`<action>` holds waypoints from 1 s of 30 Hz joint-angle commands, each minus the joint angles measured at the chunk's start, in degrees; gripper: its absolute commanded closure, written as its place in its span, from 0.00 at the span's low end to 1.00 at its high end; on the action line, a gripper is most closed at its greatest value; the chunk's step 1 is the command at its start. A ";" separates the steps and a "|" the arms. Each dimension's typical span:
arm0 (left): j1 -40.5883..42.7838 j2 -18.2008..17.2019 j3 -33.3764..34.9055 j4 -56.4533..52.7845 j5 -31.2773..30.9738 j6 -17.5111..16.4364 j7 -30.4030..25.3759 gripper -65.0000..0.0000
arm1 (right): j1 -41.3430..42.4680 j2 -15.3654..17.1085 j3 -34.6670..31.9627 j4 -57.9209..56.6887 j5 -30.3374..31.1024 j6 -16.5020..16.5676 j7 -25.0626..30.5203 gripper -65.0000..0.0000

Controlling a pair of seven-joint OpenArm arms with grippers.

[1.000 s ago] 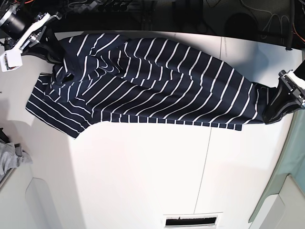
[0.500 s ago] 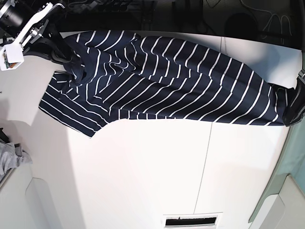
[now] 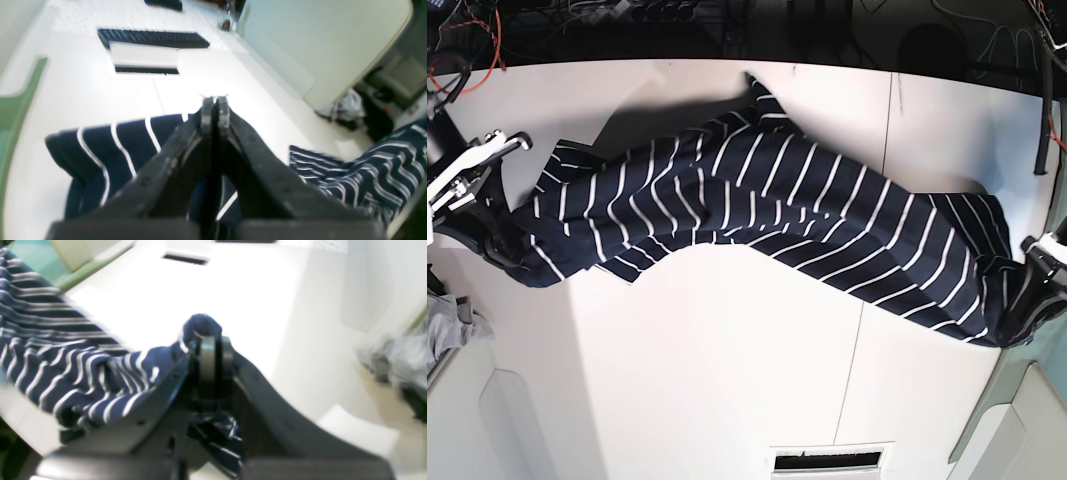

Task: Layout the t-shirt on the table in an organized manner, then fold the t-shirt properly
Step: 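Lift the shirt with both grippers and pull them apart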

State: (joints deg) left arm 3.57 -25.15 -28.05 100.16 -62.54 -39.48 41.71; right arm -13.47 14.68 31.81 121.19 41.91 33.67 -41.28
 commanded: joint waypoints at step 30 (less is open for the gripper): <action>-24.98 -2.69 24.39 -42.40 17.16 -0.52 -1.64 0.47 | 21.57 1.03 -1.40 -45.68 -3.74 -1.68 -0.76 0.35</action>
State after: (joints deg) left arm -20.25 -26.98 -3.36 56.97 -44.49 -39.51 40.82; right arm 7.14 14.76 30.15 74.48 37.01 31.51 -42.87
